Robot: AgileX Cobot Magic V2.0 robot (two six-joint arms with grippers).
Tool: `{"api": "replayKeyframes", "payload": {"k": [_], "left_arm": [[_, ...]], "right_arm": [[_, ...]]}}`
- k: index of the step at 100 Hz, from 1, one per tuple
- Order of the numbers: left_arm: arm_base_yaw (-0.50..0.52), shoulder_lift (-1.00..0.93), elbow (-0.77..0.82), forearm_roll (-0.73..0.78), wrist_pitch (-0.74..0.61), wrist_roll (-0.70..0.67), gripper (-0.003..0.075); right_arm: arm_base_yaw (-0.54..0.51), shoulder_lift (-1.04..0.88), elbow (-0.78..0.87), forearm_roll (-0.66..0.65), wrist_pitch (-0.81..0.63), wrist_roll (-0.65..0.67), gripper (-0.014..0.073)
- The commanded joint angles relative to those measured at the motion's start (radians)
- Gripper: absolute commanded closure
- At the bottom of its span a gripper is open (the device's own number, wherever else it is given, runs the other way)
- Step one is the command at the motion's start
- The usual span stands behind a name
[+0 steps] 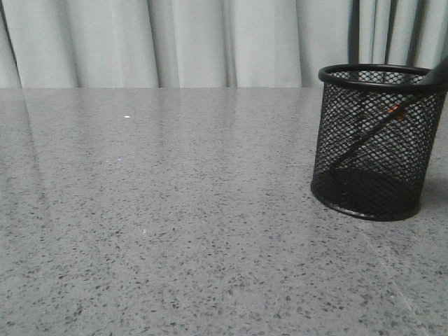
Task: Put scissors into bucket
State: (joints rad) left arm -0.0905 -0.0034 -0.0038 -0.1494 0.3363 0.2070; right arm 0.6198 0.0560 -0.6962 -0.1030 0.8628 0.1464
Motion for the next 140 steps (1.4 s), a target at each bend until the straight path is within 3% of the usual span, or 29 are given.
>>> {"api": "replayKeyframes", "payload": {"k": [1, 87, 99, 113, 122, 133, 140], "left_arm": [[0.003, -0.025, 0.029, -0.005, -0.072, -0.010, 0.0741], [0.003, -0.025, 0.029, -0.005, -0.072, -0.010, 0.0741], [0.003, -0.025, 0.029, -0.005, -0.072, -0.010, 0.0741], [0.003, -0.025, 0.029, -0.005, -0.072, -0.010, 0.0741], [0.003, -0.025, 0.029, -0.005, -0.072, -0.010, 0.0741], [0.003, -0.025, 0.029, -0.005, -0.072, -0.010, 0.0741], [0.003, -0.025, 0.029, -0.005, -0.072, -0.010, 0.0741]], "right_arm": [[-0.004, 0.017, -0.018, -0.011, -0.081, 0.001, 0.0638], [-0.004, 0.017, 0.014, -0.010, -0.054, 0.001, 0.0638], [-0.004, 0.017, 0.051, -0.147, -0.071, 0.001, 0.0638], [-0.010, 0.017, 0.150, -0.152, -0.190, 0.047, 0.0638], [-0.034, 0.017, 0.242, -0.152, -0.340, 0.096, 0.0638], [-0.137, 0.017, 0.385, -0.146, -0.585, 0.113, 0.0639], [-0.240, 0.017, 0.474, -0.075, -0.717, 0.115, 0.0639]]}}
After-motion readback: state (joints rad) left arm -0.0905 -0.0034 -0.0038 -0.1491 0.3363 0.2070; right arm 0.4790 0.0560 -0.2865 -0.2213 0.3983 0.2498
